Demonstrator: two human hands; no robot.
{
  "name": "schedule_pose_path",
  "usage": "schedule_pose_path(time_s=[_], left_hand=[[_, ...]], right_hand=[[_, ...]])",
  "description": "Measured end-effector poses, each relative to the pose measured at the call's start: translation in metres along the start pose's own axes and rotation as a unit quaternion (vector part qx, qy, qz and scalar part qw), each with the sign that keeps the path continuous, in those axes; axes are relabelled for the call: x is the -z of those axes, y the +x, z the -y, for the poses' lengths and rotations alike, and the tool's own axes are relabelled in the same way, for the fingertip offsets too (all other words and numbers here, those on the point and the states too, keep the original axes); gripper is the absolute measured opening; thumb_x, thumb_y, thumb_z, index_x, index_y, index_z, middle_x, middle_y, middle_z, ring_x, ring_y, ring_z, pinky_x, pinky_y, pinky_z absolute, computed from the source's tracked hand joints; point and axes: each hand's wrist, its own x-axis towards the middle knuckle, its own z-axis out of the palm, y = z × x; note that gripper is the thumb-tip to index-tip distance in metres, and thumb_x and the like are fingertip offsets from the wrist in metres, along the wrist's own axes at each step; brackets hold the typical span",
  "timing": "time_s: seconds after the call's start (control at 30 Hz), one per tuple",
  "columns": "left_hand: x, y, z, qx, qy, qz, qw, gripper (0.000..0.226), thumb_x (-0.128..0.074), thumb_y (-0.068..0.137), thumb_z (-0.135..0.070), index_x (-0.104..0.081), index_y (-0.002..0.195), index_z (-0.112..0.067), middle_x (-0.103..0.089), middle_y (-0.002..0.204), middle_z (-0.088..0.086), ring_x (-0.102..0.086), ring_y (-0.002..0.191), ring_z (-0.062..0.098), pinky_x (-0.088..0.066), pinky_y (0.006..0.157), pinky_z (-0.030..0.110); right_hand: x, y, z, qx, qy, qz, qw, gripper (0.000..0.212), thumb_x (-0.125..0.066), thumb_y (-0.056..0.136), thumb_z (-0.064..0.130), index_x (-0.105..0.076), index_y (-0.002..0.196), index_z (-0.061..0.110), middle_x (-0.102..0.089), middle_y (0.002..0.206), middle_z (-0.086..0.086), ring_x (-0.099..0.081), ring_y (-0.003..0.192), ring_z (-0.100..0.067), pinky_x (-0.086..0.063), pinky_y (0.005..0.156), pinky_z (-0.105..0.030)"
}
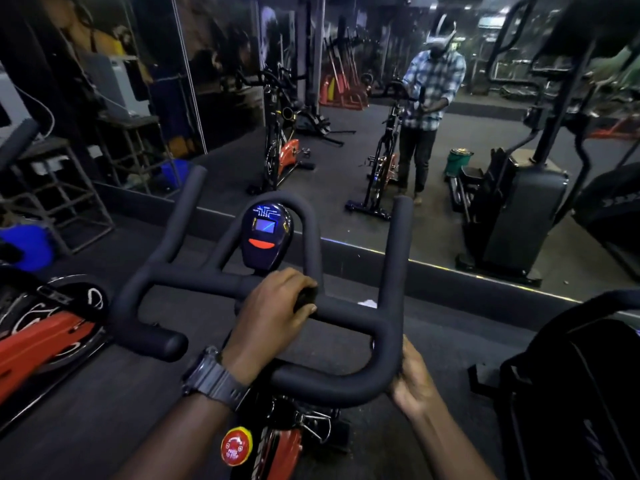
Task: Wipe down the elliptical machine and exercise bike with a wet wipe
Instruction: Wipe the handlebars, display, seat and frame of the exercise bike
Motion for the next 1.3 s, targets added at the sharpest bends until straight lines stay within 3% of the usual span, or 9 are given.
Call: schedule_pose_path(time_s=[0.17,0.23,0.4,0.6,0.77,0.9,1.0,1.17,1.3], left_hand=[[0.0,-0.001,0.005,-0.002,0.004,-0.024,1.0,0.037,-0.086,0.076,-0.022,-0.071,0.11,-0.016,-0.068,0.103,-0.004,-0.06,0.099,0.02,-0.049,0.085,0.031],[-0.001,-0.003,0.011,-0.001,0.002,-0.035,0.999,0.038,-0.088,0.075,-0.026,-0.071,0.108,-0.016,-0.068,0.101,-0.004,-0.059,0.096,0.019,-0.044,0.084,0.026],[-0.006,-0.005,0.018,0.007,-0.038,-0.052,0.998,0.047,-0.09,0.071,-0.025,-0.066,0.111,-0.016,-0.066,0.105,-0.004,-0.059,0.098,0.017,-0.045,0.086,0.027],[0.0,-0.007,0.021,0.024,-0.079,-0.08,0.993,0.065,-0.083,0.07,-0.028,-0.057,0.128,-0.012,-0.059,0.121,0.001,-0.059,0.11,0.02,-0.046,0.096,0.03],[0.002,-0.006,0.019,0.045,-0.08,-0.077,0.993,0.073,-0.089,0.068,-0.017,-0.055,0.133,-0.013,-0.056,0.127,0.0,-0.058,0.115,0.019,-0.046,0.101,0.029],[-0.002,-0.007,0.025,0.028,-0.059,-0.061,0.996,0.071,-0.086,0.068,-0.028,-0.057,0.131,-0.014,-0.06,0.125,0.0,-0.058,0.113,0.02,-0.049,0.097,0.034],[-0.004,-0.008,0.026,0.019,-0.053,-0.059,0.997,0.064,-0.08,0.072,-0.035,-0.058,0.13,-0.016,-0.062,0.122,-0.001,-0.06,0.11,0.021,-0.051,0.096,0.037],[-0.007,-0.008,0.029,0.017,-0.041,-0.062,0.997,0.062,-0.078,0.074,-0.038,-0.057,0.128,-0.019,-0.063,0.115,-0.003,-0.062,0.105,0.021,-0.054,0.09,0.041],[-0.008,-0.007,0.026,0.028,-0.039,-0.071,0.996,0.061,-0.074,0.074,-0.039,-0.058,0.13,-0.019,-0.064,0.118,-0.004,-0.061,0.108,0.02,-0.052,0.092,0.037]], right_hand=[[-0.007,-0.005,0.03,0.102,0.053,0.064,0.991,0.022,-0.054,0.096,0.024,-0.063,0.114,0.016,-0.067,0.111,0.001,-0.065,0.096,-0.011,-0.057,0.082,-0.025],[-0.019,-0.008,0.045,0.21,-0.143,0.043,0.966,0.016,-0.059,0.095,0.014,-0.069,0.107,0.012,-0.07,0.108,0.001,-0.064,0.098,-0.014,-0.054,0.086,-0.023],[-0.083,0.0,0.044,0.404,-0.647,0.124,0.635,0.015,-0.077,0.08,0.009,-0.076,0.092,0.017,-0.071,0.093,0.013,-0.063,0.084,0.003,-0.043,0.077,-0.009],[-0.162,0.033,0.024,0.455,-0.73,0.229,0.457,0.003,-0.071,0.08,0.013,-0.068,0.081,0.014,-0.064,0.079,-0.003,-0.061,0.075,-0.021,-0.042,0.065,-0.027],[-0.156,0.039,0.02,0.469,-0.72,0.2,0.47,0.011,-0.069,0.082,0.012,-0.065,0.086,0.022,-0.064,0.081,0.001,-0.057,0.077,-0.02,-0.037,0.067,-0.024],[-0.119,0.031,0.023,0.471,-0.742,0.264,0.397,0.016,-0.059,0.094,0.028,-0.071,0.105,0.024,-0.067,0.101,0.007,-0.058,0.095,-0.017,-0.039,0.088,-0.028],[-0.147,0.061,0.034,0.493,-0.742,0.241,0.384,0.025,-0.052,0.093,0.029,-0.072,0.102,0.016,-0.064,0.097,-0.003,-0.056,0.089,-0.027,-0.041,0.079,-0.035],[-0.175,0.083,0.05,0.519,-0.708,0.136,0.459,0.031,-0.059,0.091,0.038,-0.072,0.086,0.01,-0.054,0.087,-0.005,-0.049,0.075,-0.014,-0.047,0.065,-0.036],[-0.124,0.03,0.038,0.451,-0.712,0.306,0.443,0.02,-0.059,0.091,0.024,-0.075,0.102,0.018,-0.054,0.092,-0.002,-0.054,0.079,-0.014,-0.046,0.068,-0.027]])
